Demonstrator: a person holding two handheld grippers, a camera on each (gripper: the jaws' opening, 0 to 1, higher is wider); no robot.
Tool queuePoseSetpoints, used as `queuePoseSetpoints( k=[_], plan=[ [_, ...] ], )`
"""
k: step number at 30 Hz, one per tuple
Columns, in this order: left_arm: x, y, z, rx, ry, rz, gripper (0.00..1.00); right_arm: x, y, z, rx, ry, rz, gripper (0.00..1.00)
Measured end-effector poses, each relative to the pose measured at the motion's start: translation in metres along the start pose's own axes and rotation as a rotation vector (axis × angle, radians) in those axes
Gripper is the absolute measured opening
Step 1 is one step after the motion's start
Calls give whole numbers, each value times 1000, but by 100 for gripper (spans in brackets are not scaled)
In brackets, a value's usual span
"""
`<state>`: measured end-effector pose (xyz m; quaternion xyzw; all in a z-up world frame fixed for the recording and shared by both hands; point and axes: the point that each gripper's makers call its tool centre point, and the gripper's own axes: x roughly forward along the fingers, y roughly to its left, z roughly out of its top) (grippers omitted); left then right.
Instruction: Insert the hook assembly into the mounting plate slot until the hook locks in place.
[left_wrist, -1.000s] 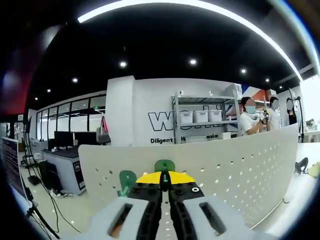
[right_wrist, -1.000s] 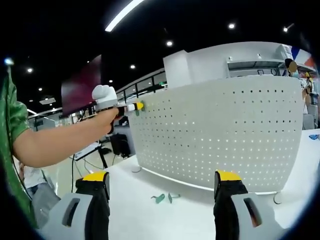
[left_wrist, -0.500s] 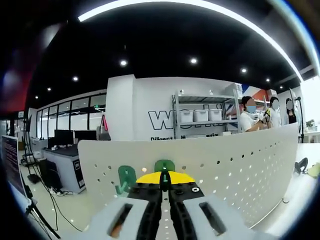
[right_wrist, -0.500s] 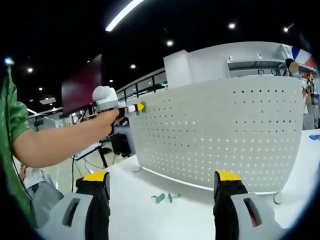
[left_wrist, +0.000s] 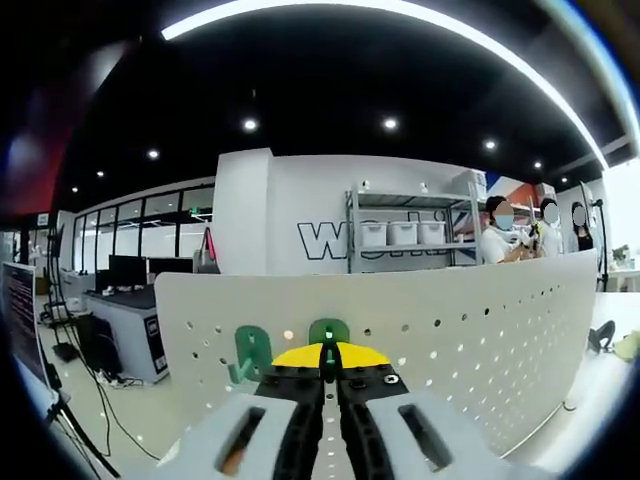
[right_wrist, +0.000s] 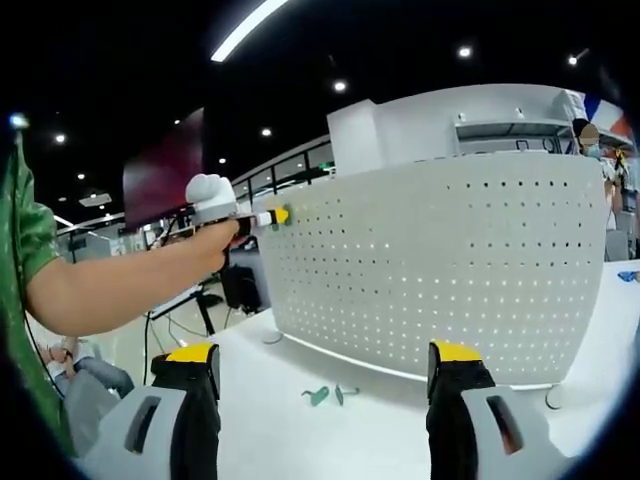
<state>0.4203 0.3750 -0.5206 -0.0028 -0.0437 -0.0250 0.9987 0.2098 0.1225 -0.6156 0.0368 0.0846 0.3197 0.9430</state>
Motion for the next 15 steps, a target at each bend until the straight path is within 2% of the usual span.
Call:
queuePoseSetpoints(
  k=[15],
  plan=[
    [1, -1, -2, -4, -11, 1, 3, 0, -2, -2, 2, 4, -4, 87]
  ],
)
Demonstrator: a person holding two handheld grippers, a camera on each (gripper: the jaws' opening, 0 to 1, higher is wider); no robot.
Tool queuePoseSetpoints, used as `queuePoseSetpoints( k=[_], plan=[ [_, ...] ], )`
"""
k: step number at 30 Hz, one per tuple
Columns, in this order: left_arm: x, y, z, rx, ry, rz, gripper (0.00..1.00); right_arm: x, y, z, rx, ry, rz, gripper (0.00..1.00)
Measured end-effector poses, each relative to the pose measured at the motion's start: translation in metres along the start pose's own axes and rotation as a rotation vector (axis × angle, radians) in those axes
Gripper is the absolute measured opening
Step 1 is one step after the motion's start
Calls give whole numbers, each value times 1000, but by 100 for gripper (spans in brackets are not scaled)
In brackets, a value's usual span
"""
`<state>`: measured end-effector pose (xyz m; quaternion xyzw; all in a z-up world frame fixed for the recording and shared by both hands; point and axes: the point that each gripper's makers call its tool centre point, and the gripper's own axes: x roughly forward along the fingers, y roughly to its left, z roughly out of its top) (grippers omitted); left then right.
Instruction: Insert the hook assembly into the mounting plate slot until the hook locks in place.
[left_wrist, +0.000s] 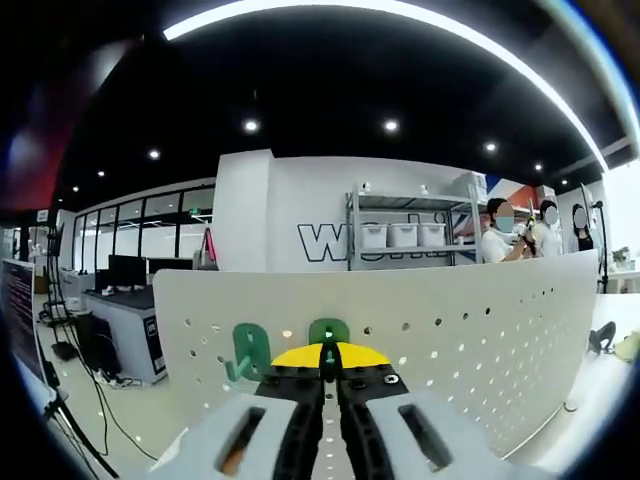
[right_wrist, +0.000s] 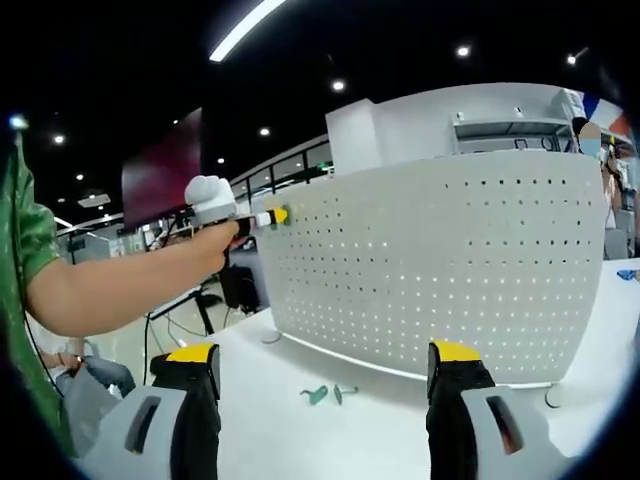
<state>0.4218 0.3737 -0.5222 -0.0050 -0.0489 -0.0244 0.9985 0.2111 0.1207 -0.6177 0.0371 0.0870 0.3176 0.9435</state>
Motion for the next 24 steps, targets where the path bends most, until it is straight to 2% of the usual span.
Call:
queuePoseSetpoints(
  k=[13, 24],
  plan=[
    [1, 0, -2, 6, -5, 11, 3, -1, -2, 0, 3, -1, -3, 87],
    [4, 2, -3, 75, -17, 11, 3, -1, -4, -1, 5, 0, -9, 87]
  ],
)
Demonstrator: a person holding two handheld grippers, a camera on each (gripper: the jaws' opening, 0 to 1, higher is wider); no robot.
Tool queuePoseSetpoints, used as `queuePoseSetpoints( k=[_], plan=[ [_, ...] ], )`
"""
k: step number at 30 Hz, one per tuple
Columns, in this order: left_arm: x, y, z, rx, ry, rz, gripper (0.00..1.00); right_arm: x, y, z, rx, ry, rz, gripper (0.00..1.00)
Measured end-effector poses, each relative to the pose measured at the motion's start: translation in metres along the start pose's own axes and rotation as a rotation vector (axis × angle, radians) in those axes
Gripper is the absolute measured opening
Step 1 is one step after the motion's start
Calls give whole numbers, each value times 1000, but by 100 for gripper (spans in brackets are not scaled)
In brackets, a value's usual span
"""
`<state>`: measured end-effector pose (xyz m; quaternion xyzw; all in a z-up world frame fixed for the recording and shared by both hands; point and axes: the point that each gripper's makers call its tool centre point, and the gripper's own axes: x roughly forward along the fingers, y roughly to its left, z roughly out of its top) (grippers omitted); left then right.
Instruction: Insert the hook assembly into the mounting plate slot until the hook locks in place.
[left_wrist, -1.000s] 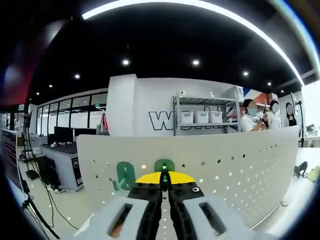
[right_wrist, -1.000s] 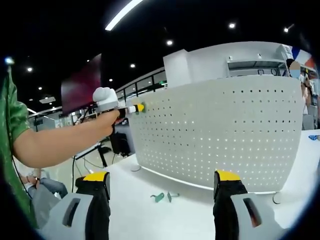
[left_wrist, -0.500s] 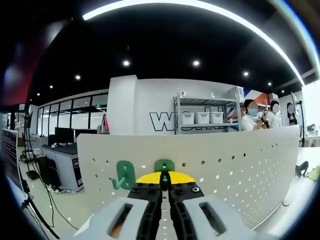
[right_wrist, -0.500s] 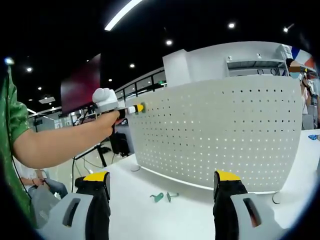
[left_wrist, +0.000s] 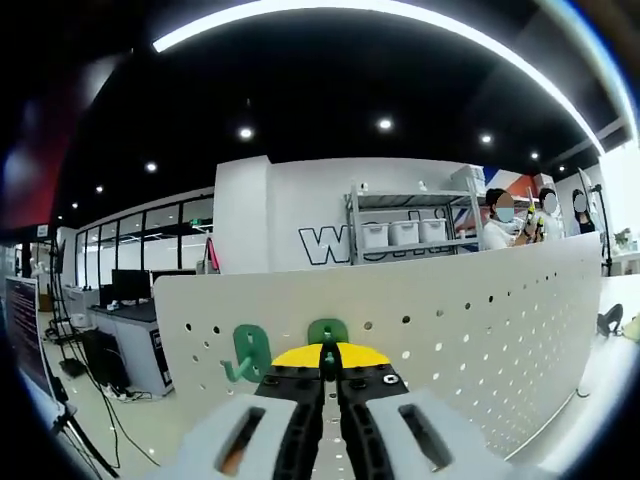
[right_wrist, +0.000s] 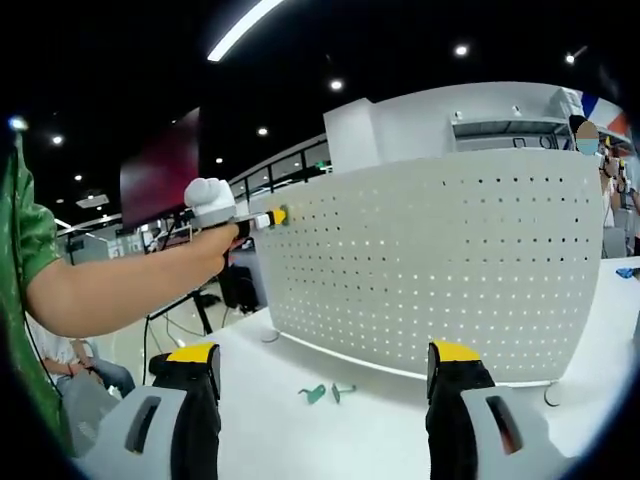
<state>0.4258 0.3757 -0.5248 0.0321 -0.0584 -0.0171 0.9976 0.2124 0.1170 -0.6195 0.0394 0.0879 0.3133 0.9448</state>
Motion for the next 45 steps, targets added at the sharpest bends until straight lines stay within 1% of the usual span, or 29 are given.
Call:
queuePoseSetpoints(
  k=[2, 3, 5, 16, 21, 28, 31, 35, 39, 44, 45],
  plan=[
    [1, 0, -1, 20, -2, -1, 3, 0, -1, 0, 2, 1, -1, 87],
    [3, 0, -3, 21, 1, 1, 3, 0, -1, 0, 2, 1, -1, 87],
    [3, -1, -2, 30, -2, 0, 3, 0, -1, 0, 2, 0, -3, 87],
    [-2, -3, -1, 28, -17, 2, 4, 0, -1, -1, 4, 2, -3, 87],
    [-4, -3, -5, 23, 8, -5, 4, 0, -1, 0, 3, 0, -1, 87],
    [-6, -3, -6, 17, 19, -15, 4, 0, 0, 0, 2, 0, 0, 87],
    [-6, -3, -8, 13, 25, -13, 9, 0, 1, 1, 3, -1, 2, 87],
    [-8, -4, -8, 6, 27, -20, 11, -1, 1, 1, 3, -1, 2, 87],
    [-10, -4, -10, -1, 27, -25, 19, -1, 2, 0, 4, -2, 3, 87],
    [-14, -7, -14, -9, 40, -42, 25, 0, 4, 1, 4, -5, 7, 87],
    [-14, -8, -15, -9, 41, -44, 28, 0, 4, 1, 4, -5, 7, 87]
  ],
)
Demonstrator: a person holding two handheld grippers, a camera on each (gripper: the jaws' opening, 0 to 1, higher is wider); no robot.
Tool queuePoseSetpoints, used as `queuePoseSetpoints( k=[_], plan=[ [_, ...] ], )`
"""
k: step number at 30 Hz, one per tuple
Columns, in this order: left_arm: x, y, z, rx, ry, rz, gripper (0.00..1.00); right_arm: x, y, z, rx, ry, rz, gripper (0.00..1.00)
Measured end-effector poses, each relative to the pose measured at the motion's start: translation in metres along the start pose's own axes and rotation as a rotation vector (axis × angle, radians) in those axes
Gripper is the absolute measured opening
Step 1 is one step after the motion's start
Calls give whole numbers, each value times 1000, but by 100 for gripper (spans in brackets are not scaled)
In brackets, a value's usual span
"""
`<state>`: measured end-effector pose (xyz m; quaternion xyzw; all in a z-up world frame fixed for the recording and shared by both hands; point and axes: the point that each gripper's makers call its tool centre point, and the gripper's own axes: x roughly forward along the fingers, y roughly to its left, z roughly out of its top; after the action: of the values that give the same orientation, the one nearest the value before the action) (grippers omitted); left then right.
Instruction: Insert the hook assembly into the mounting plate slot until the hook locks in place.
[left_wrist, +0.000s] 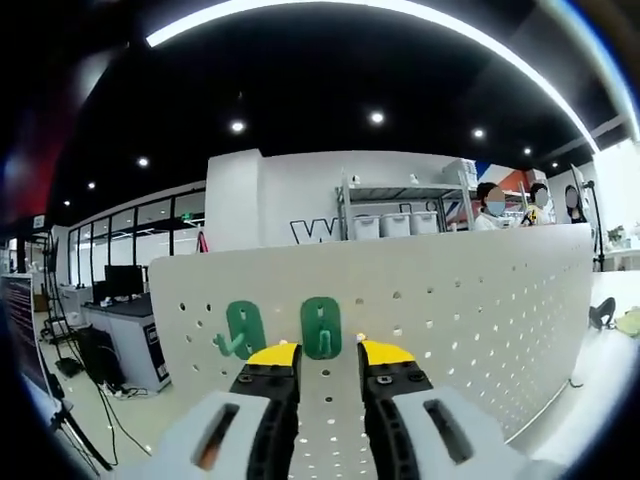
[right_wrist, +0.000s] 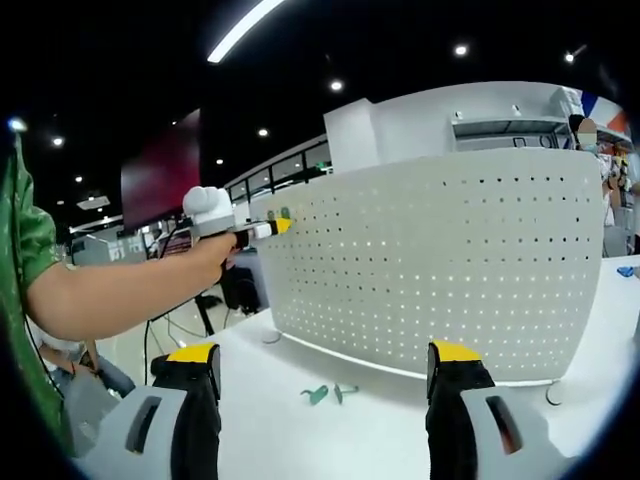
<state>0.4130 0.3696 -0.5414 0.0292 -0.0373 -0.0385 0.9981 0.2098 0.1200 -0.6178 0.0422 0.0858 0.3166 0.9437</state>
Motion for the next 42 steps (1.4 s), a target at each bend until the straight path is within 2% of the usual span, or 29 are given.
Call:
queuePoseSetpoints(
  k=[9, 21, 25, 30, 42],
  plan=[
    [-12, -18, -11, -23, 56, -95, 43, -2, 2, 2, -1, -8, 3, 87],
    [-41, -48, -18, -32, 108, -241, 57, -2, 6, 3, 1, -15, 8, 87],
    [-52, -59, -22, -40, 127, -295, 58, -3, 6, 4, 1, -17, 8, 87],
    [-64, -65, -24, -46, 133, -322, 60, -4, 9, 5, -1, -21, 11, 87],
    [-101, -71, -17, -61, 118, -351, 61, -9, 18, 12, -15, -37, 17, 87]
  ],
)
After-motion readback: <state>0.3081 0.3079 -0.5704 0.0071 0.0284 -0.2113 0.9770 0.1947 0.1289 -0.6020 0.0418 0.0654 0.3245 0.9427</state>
